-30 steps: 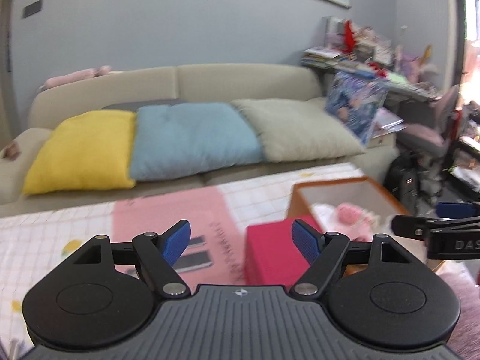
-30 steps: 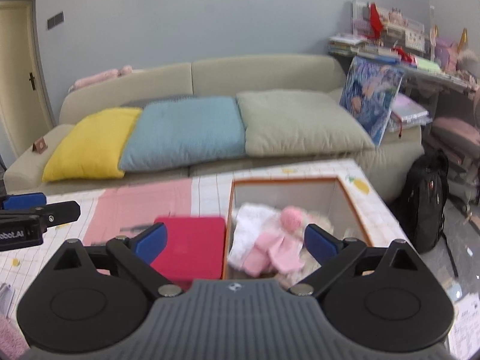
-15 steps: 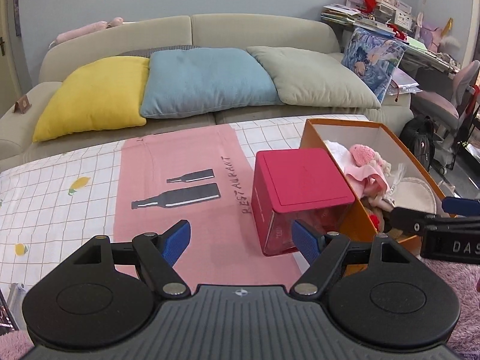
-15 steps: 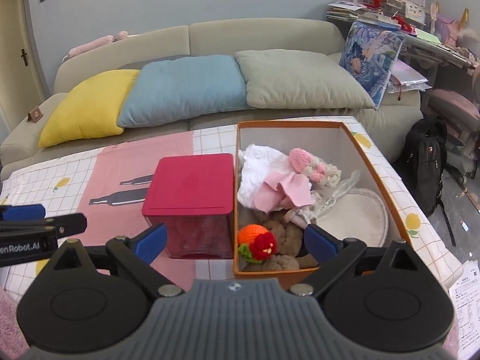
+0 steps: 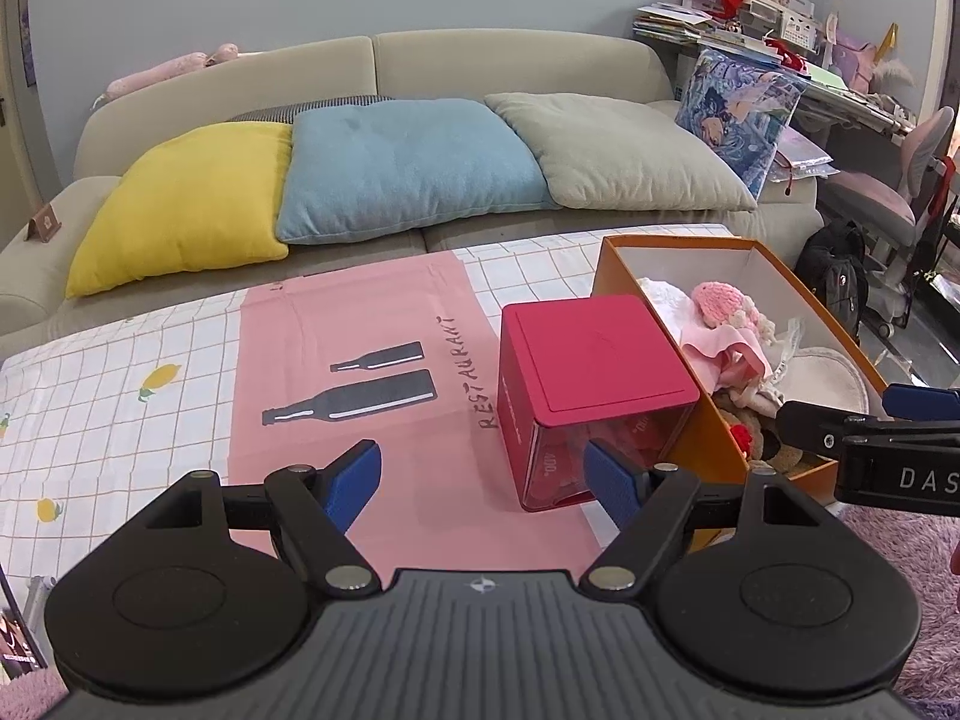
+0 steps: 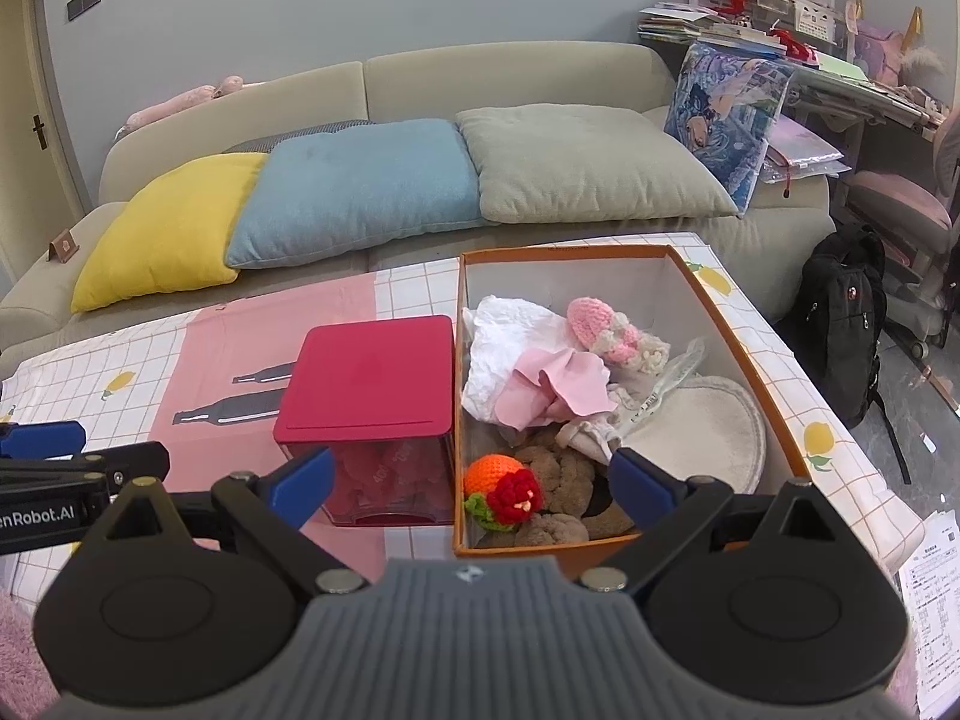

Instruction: Organize soft objects

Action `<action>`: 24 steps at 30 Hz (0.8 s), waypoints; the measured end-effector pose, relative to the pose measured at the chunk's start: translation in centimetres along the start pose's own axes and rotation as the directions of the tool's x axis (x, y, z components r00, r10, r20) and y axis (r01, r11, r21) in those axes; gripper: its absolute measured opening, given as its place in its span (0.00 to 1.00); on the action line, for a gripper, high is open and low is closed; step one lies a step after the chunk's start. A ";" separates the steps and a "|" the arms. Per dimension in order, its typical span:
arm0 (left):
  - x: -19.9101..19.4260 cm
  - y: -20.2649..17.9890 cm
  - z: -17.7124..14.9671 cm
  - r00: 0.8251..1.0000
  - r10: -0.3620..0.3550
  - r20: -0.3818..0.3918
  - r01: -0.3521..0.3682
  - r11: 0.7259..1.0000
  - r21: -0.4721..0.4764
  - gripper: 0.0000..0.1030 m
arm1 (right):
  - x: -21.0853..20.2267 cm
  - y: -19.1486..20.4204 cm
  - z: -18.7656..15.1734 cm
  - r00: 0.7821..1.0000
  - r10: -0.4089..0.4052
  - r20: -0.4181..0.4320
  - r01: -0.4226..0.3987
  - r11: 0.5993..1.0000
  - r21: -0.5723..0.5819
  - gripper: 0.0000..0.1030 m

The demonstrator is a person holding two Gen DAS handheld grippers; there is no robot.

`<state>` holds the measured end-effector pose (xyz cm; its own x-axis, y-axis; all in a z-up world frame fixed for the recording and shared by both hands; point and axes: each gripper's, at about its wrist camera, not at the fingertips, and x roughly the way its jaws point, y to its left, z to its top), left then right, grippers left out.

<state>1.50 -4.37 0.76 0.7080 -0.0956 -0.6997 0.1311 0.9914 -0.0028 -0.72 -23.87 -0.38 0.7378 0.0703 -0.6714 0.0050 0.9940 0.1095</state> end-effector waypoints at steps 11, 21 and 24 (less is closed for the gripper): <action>0.1 0.0 0.2 1.000 0.007 -0.004 -0.007 1.000 -0.002 0.88 | 0.1 0.2 -0.1 1.000 0.008 -0.007 -0.008 1.000 -0.006 0.93; 0.5 0.0 0.3 1.000 0.011 -0.015 -0.011 1.000 0.004 0.88 | 0.5 0.3 0.0 1.000 0.008 -0.016 -0.008 1.000 -0.009 0.94; 0.5 0.0 0.3 1.000 0.013 -0.012 -0.013 1.000 0.009 0.88 | 0.5 0.3 0.0 1.000 0.007 -0.018 -0.007 1.000 -0.009 0.94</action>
<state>2.06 -4.47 0.60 0.7010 -0.0812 -0.7086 0.1279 0.9917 0.0130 -0.32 -23.50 -0.67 0.7258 0.0783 -0.6834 -0.0060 0.9942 0.1075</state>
